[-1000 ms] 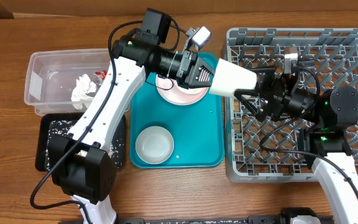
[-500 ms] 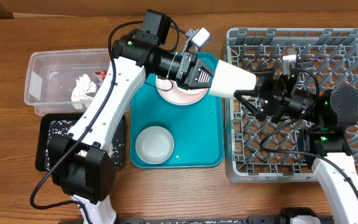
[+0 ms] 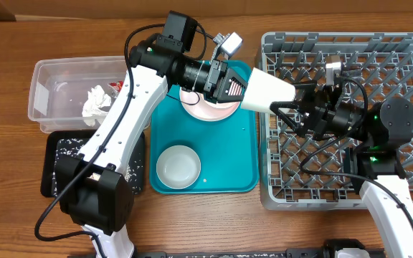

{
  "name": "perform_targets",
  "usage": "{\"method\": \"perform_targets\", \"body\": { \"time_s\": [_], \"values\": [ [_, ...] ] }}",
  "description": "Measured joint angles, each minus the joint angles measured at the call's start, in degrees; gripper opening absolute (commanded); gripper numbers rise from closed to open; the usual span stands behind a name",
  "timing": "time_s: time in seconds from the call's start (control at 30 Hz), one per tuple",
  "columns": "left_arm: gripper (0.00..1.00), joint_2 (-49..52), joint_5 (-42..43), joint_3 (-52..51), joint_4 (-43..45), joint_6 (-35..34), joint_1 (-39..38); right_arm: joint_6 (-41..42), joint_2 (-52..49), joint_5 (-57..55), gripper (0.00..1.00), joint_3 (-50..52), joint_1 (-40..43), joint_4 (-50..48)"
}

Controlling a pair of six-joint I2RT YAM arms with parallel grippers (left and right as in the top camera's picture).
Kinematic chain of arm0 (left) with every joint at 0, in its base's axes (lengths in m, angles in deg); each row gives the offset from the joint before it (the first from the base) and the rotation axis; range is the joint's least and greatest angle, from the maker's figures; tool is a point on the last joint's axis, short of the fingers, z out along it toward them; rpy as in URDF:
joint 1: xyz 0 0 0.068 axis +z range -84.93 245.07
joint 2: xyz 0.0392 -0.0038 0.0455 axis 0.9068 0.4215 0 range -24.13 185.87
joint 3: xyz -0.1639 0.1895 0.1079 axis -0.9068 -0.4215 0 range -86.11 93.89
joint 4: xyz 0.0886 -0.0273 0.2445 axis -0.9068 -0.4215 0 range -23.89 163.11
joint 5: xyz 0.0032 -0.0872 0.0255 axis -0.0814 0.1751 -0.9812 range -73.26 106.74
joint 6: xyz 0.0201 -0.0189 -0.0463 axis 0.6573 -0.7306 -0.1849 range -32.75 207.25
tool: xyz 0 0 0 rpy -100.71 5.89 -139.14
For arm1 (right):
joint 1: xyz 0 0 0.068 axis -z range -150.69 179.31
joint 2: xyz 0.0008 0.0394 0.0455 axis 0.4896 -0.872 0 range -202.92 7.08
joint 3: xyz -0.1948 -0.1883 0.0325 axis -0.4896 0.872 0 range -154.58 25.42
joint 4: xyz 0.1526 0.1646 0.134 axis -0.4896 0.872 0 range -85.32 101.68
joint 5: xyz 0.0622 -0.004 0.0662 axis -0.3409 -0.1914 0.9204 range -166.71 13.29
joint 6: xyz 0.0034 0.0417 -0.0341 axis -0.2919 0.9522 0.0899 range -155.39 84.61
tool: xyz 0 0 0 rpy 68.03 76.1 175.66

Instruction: Sort waste into correct bins and load items into the dishwasher

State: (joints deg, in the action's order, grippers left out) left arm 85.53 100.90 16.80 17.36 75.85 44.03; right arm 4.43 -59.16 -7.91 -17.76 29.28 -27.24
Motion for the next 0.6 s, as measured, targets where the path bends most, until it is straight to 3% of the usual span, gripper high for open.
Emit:
{"method": "perform_targets", "body": {
  "time_s": [0.6],
  "values": [
    [0.36,0.0,-3.26,-0.02,6.1,-5.46,1.16,0.02,-0.22,-0.39,0.57,0.0,0.0,1.53]
  ]
}}
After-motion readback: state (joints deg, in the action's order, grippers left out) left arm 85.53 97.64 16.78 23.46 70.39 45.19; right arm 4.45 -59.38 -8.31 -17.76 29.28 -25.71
